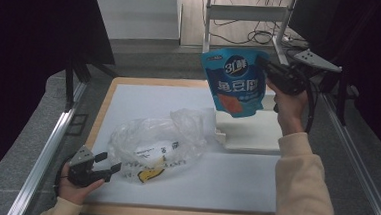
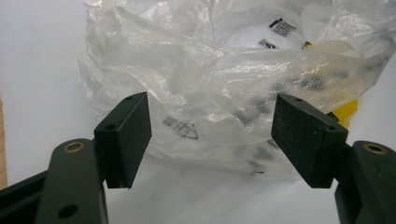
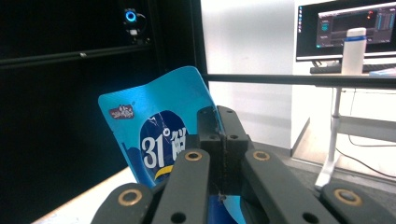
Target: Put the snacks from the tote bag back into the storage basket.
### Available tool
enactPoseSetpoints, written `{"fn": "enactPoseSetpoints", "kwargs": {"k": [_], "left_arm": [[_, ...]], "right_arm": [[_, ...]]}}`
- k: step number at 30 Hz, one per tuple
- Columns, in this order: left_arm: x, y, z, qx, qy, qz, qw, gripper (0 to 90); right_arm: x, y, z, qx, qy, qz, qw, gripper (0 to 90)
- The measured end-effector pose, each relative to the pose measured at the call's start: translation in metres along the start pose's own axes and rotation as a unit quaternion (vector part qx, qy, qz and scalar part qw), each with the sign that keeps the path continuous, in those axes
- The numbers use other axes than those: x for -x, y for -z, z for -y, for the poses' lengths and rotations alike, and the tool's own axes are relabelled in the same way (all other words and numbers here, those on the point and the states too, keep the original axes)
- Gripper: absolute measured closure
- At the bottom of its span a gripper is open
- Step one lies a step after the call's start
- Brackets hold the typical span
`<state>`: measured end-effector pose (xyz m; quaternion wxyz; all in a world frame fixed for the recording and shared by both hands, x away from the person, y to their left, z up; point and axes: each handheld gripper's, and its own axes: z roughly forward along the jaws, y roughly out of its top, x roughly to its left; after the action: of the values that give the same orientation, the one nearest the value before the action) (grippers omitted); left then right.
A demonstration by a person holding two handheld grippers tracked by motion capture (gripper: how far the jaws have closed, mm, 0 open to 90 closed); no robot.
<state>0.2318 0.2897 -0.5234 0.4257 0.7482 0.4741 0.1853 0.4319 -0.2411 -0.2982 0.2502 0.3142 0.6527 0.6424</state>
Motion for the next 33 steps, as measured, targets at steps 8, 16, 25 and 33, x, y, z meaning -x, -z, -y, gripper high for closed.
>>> {"fn": "enactPoseSetpoints", "kwargs": {"k": [8,16,25,33], "left_arm": [[-0.001,0.000,0.000,-0.002,0.000,0.000,1.0000,28.9],[-0.001,0.000,0.000,-0.003,0.001,0.000,1.0000,28.9],[-0.001,0.000,0.000,-0.001,0.002,-0.001,1.0000,28.9],[0.000,0.000,0.000,-0.002,0.001,-0.002,1.0000,28.8]], "right_arm": [[0.017,-0.011,0.024,-0.016,-0.014,0.013,0.9997,89.5],[0.028,-0.021,0.043,-0.030,-0.021,0.021,0.9991,89.5],[0.037,-0.029,0.056,-0.039,-0.029,0.022,0.9986,89.3],[0.050,-0.026,0.064,-0.033,-0.042,0.024,0.9983,88.9]]}}
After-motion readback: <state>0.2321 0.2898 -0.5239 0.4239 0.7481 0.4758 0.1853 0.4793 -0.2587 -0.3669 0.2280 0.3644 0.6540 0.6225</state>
